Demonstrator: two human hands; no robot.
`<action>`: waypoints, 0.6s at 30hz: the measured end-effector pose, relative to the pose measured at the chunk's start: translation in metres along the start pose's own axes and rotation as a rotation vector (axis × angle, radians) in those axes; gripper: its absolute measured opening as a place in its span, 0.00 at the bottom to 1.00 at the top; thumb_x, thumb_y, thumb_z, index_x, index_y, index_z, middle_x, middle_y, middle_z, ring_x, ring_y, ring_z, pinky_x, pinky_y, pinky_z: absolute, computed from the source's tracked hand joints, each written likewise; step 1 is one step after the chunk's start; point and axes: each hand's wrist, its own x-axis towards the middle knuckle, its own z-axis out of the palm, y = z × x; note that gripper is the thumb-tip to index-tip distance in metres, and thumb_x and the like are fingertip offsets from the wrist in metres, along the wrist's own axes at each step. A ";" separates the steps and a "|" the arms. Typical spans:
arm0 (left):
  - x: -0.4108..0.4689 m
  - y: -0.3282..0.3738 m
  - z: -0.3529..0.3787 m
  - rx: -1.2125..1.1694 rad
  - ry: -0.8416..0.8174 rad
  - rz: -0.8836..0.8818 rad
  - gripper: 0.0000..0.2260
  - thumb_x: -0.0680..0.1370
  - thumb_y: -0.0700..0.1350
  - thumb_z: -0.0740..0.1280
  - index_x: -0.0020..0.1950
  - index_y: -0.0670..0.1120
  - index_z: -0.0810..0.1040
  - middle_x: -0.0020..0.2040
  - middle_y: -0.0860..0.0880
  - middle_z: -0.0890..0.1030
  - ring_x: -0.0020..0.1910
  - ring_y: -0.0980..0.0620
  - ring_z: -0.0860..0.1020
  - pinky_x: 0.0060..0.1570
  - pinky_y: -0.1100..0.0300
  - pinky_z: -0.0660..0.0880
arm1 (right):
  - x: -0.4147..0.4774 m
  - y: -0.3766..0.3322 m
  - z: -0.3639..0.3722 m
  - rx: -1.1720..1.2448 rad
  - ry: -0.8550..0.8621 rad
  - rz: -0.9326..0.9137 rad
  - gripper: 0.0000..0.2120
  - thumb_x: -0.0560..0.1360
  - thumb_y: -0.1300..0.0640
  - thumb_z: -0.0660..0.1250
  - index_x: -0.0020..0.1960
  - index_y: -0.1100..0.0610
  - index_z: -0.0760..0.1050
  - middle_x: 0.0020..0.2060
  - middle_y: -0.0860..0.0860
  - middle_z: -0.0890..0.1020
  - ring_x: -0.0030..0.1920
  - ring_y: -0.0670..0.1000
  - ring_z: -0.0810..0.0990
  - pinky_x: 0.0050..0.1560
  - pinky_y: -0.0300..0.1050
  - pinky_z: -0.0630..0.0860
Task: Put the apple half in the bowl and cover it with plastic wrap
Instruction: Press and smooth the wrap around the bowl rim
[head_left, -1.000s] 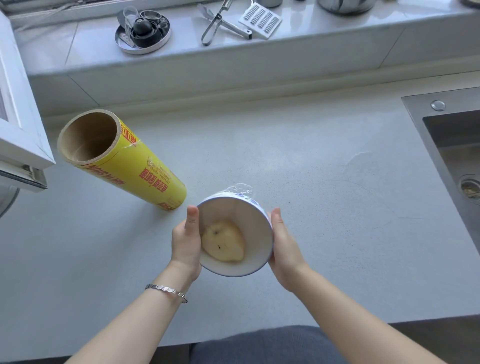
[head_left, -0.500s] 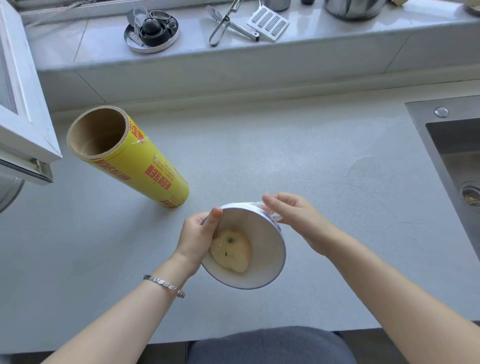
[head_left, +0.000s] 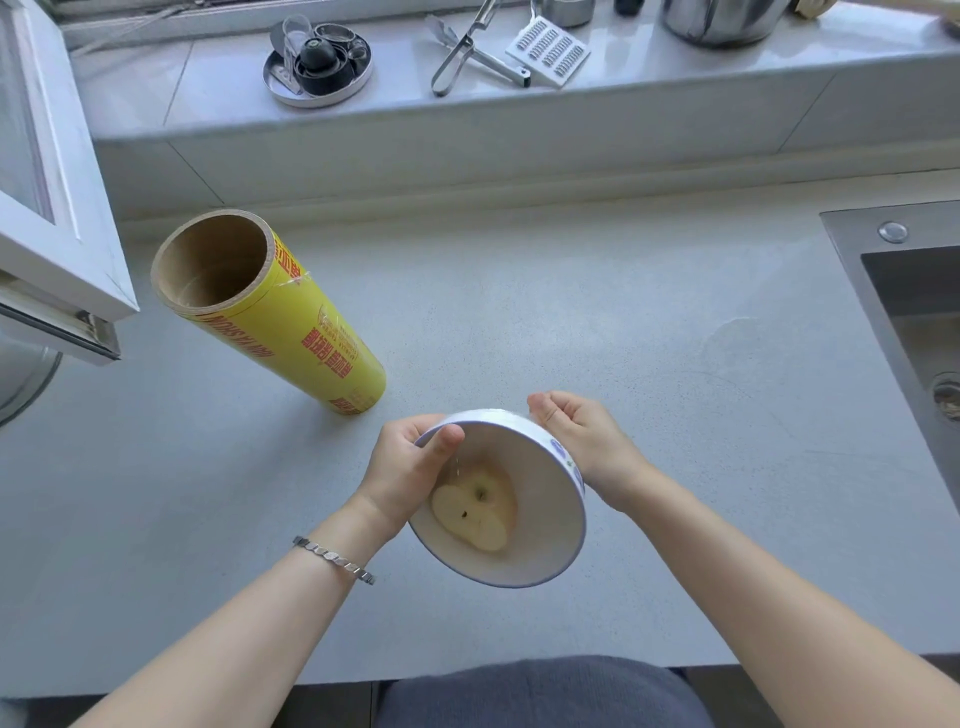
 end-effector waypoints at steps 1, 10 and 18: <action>0.000 -0.001 0.000 -0.004 -0.003 -0.003 0.52 0.48 0.78 0.66 0.40 0.27 0.76 0.36 0.41 0.72 0.38 0.47 0.69 0.36 0.55 0.64 | 0.000 -0.001 -0.001 -0.024 -0.044 0.013 0.15 0.78 0.52 0.56 0.34 0.57 0.67 0.27 0.51 0.69 0.27 0.46 0.66 0.30 0.39 0.63; -0.011 -0.012 0.007 -0.092 0.071 -0.111 0.41 0.49 0.78 0.66 0.37 0.41 0.81 0.40 0.41 0.74 0.42 0.46 0.71 0.43 0.50 0.66 | -0.008 0.011 -0.007 -0.065 0.288 -0.116 0.12 0.71 0.63 0.68 0.37 0.47 0.73 0.32 0.47 0.73 0.33 0.46 0.73 0.37 0.34 0.71; -0.004 -0.008 0.003 -0.140 0.218 -0.156 0.45 0.46 0.79 0.65 0.40 0.40 0.76 0.41 0.42 0.73 0.42 0.47 0.69 0.44 0.51 0.65 | -0.043 0.014 0.014 0.157 -0.009 -0.180 0.22 0.72 0.36 0.53 0.60 0.44 0.72 0.58 0.36 0.76 0.60 0.33 0.73 0.54 0.23 0.68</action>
